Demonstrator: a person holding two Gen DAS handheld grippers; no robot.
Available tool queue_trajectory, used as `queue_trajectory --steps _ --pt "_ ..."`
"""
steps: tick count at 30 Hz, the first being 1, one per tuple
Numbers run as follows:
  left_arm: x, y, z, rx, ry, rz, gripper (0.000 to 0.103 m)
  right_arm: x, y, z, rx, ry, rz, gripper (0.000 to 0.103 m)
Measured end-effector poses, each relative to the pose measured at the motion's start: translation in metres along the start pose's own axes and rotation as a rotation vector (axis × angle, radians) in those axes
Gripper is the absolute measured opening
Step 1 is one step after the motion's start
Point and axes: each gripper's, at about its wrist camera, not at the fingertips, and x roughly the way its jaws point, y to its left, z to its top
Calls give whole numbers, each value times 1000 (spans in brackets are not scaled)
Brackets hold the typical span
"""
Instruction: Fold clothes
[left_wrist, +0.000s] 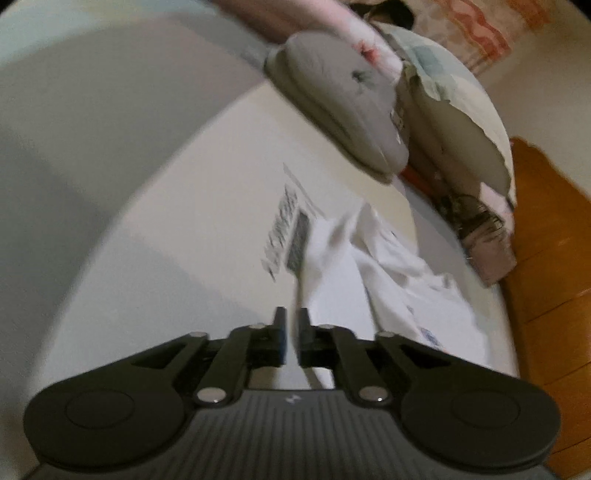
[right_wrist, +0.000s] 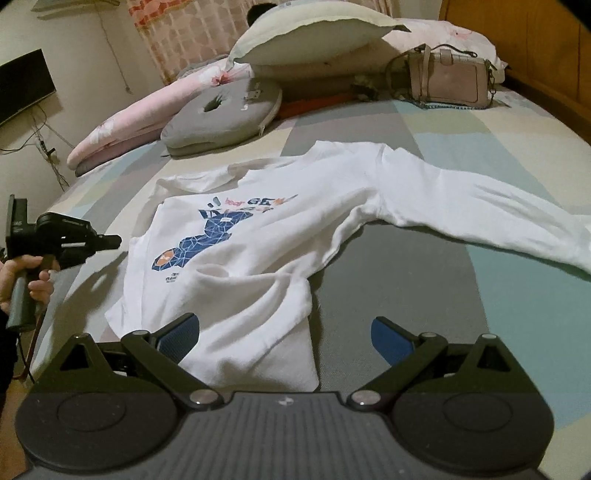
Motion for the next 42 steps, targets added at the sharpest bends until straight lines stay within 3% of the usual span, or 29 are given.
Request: queue_trajectory --steps 2,6,10,13,16,21,22,23,27,30,42 --pt "2 3 -17 -88 43 -78 33 2 0 -1 3 5 -1 102" --pt "11 -2 -50 -153 97 -127 37 0 0 -2 3 2 1 102" --pt "21 -11 -71 -181 96 -169 37 -1 -3 -5 19 2 2 102" --pt "33 -16 -72 -197 75 -182 33 -1 -6 -7 26 7 -4 102" --pt "42 -17 -72 -221 46 -174 20 0 -8 -10 47 12 -9 102" --pt "36 -11 -98 -245 -19 -196 13 6 -13 -15 66 36 -13 102" --pt "38 -9 -98 -241 -24 -185 5 7 -13 -16 66 38 -13 102" --pt "38 -11 -95 -215 -32 -166 3 7 -12 -16 63 38 -12 102" --pt "25 -33 -73 -23 -92 -65 2 2 -8 -16 27 18 -22 102" --pt "10 -38 -47 56 -113 1 2 0 -10 -15 22 10 -31 102" --pt "-24 -13 45 235 -216 305 1 4 -10 -12 12 16 -73 102"
